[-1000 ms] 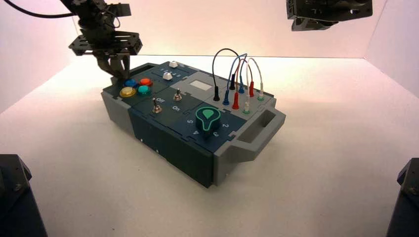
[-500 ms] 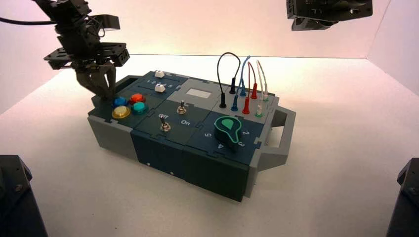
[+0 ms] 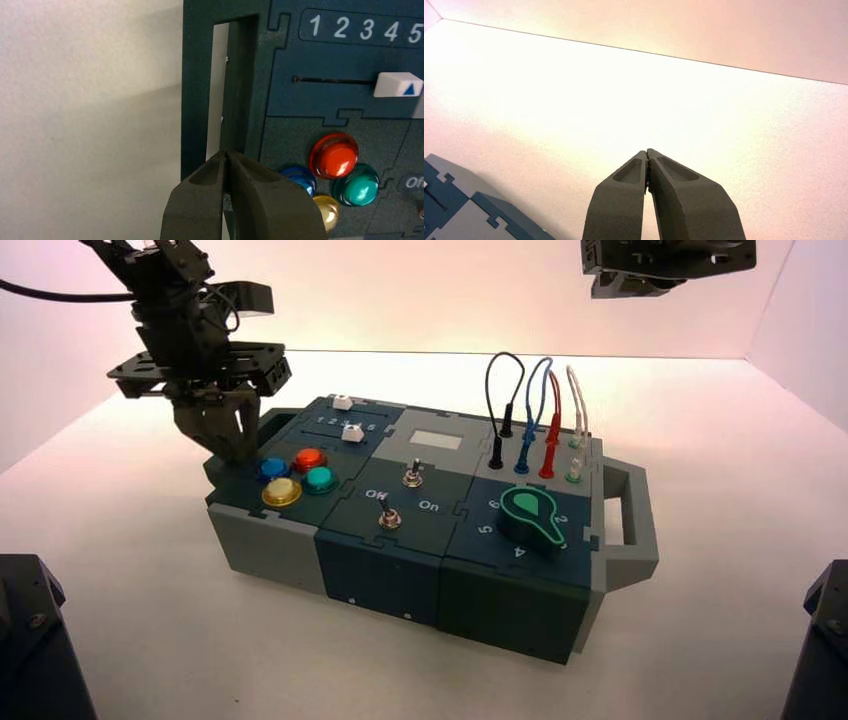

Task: Move the box closer.

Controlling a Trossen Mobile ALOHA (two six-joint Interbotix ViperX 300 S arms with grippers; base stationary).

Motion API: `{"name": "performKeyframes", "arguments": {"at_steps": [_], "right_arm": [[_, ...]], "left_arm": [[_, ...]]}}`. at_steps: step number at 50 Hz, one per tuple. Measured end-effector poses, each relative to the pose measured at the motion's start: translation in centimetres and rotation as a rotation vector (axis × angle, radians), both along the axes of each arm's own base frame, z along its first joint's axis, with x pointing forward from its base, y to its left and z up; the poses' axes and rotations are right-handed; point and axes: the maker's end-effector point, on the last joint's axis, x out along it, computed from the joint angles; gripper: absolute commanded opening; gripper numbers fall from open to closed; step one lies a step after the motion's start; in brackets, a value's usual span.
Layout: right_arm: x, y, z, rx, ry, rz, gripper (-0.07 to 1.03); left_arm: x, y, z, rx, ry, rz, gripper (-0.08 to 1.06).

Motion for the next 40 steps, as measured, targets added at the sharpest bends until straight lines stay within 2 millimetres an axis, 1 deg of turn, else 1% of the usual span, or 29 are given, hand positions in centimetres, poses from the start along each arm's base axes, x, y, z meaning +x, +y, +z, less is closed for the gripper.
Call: {"name": "performKeyframes", "arguments": {"at_steps": [12, 16, 28, 35, 40], "right_arm": [[0.0, 0.0, 0.1, 0.000, -0.001, 0.000, -0.02], [0.0, 0.0, 0.1, 0.001, -0.003, 0.000, -0.02], [0.0, 0.0, 0.1, 0.001, -0.003, 0.000, -0.02], [0.0, 0.0, 0.1, 0.001, -0.003, 0.000, -0.02], [0.0, 0.0, 0.1, 0.000, -0.003, 0.001, -0.02]], "left_arm": [[-1.6, 0.2, 1.3, -0.024, -0.036, 0.027, -0.03], [-2.7, 0.0, 1.7, -0.031, -0.036, 0.019, -0.03], [-2.4, -0.1, 2.8, -0.055, -0.080, 0.034, -0.03], [-2.2, -0.1, 2.8, -0.056, -0.091, 0.033, -0.03], [-1.7, -0.3, 2.9, -0.056, -0.098, 0.029, -0.03]]}}
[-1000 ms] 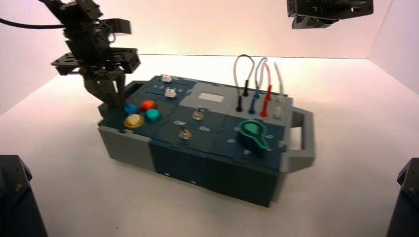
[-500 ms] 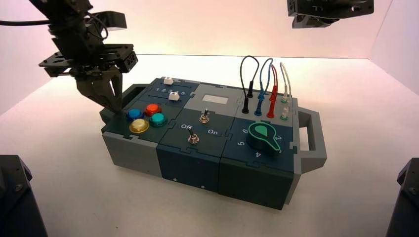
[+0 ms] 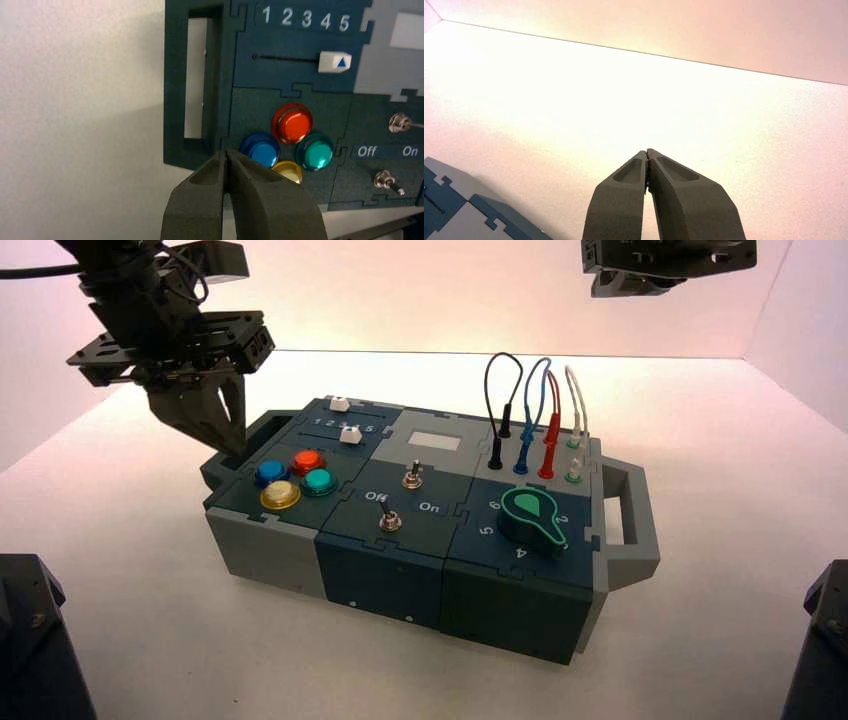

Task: Move the box closer.

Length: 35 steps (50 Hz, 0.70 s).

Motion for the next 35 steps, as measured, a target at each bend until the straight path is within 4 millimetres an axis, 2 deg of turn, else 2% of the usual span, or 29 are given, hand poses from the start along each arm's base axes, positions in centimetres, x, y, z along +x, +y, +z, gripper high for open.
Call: {"name": "performKeyframes", "arguments": {"at_steps": [19, 35], "right_arm": [[0.0, 0.0, -0.1, 0.001, 0.002, -0.001, -0.02], [0.0, 0.0, 0.0, 0.001, 0.000, -0.001, -0.02]], "left_arm": [[3.6, -1.4, 0.5, -0.010, -0.058, -0.019, -0.03], [4.5, -1.5, -1.8, 0.031, -0.018, -0.040, -0.03]]}}
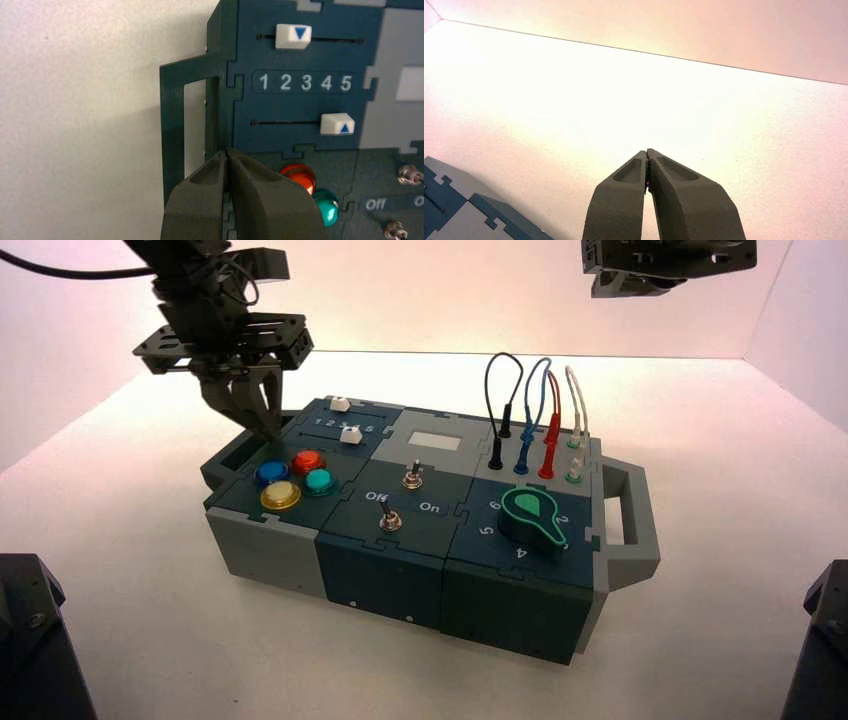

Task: Move the box closer.

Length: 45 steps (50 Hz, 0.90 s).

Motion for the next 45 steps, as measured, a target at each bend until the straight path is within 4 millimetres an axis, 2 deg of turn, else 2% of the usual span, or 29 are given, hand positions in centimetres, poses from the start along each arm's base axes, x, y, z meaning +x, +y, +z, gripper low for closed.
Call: {"name": "performKeyframes", "arguments": {"at_steps": [12, 16, 24, 45], "right_arm": [[0.0, 0.0, 0.1, 0.000, -0.003, 0.001, -0.02], [0.0, 0.0, 0.2, 0.001, -0.004, 0.000, -0.02], [0.0, -0.1, 0.2, 0.002, -0.006, -0.002, -0.02], [0.0, 0.0, 0.3, 0.003, -0.009, 0.000, -0.02]], "left_arm": [[1.2, 0.7, -0.4, 0.010, -0.009, 0.021, -0.03], [0.2, 2.1, -1.5, 0.036, 0.039, 0.039, -0.03], [0.0, 2.4, -1.4, 0.035, 0.033, 0.046, -0.03], [-2.9, 3.3, -1.9, 0.037, 0.075, 0.067, -0.03]]}}
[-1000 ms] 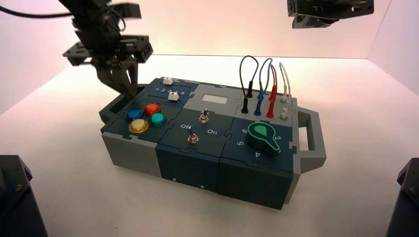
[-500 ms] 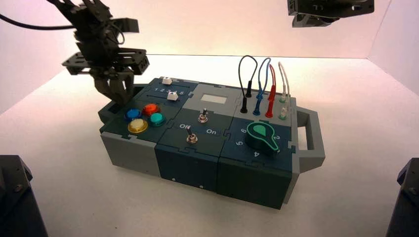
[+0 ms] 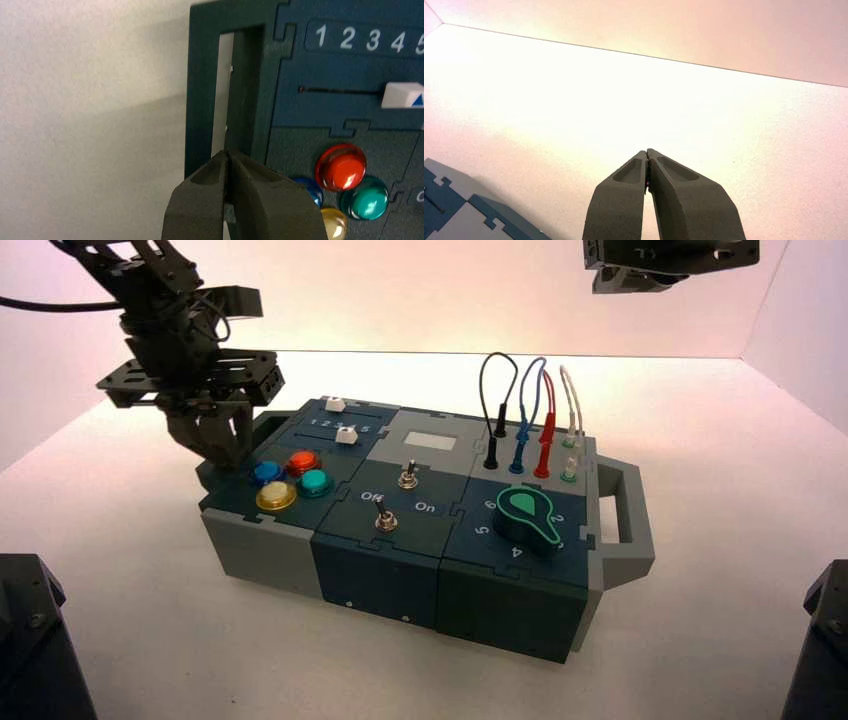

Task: Move the box closer.

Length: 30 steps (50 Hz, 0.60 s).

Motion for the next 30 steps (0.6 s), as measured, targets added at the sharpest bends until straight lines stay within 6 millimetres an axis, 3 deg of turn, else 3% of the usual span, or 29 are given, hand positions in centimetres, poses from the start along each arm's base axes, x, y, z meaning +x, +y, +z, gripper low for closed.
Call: {"name": "performKeyframes", "arguments": {"at_steps": [14, 30], "right_arm": [[0.0, 0.0, 0.0, 0.000, 0.000, 0.000, -0.02], [0.0, 0.0, -0.1, 0.000, 0.001, 0.000, -0.02]], "left_arm": [[-2.1, 0.0, 0.4, -0.010, 0.014, 0.010, -0.03], [-2.8, -0.7, 1.0, -0.017, 0.021, -0.007, -0.03]]}}
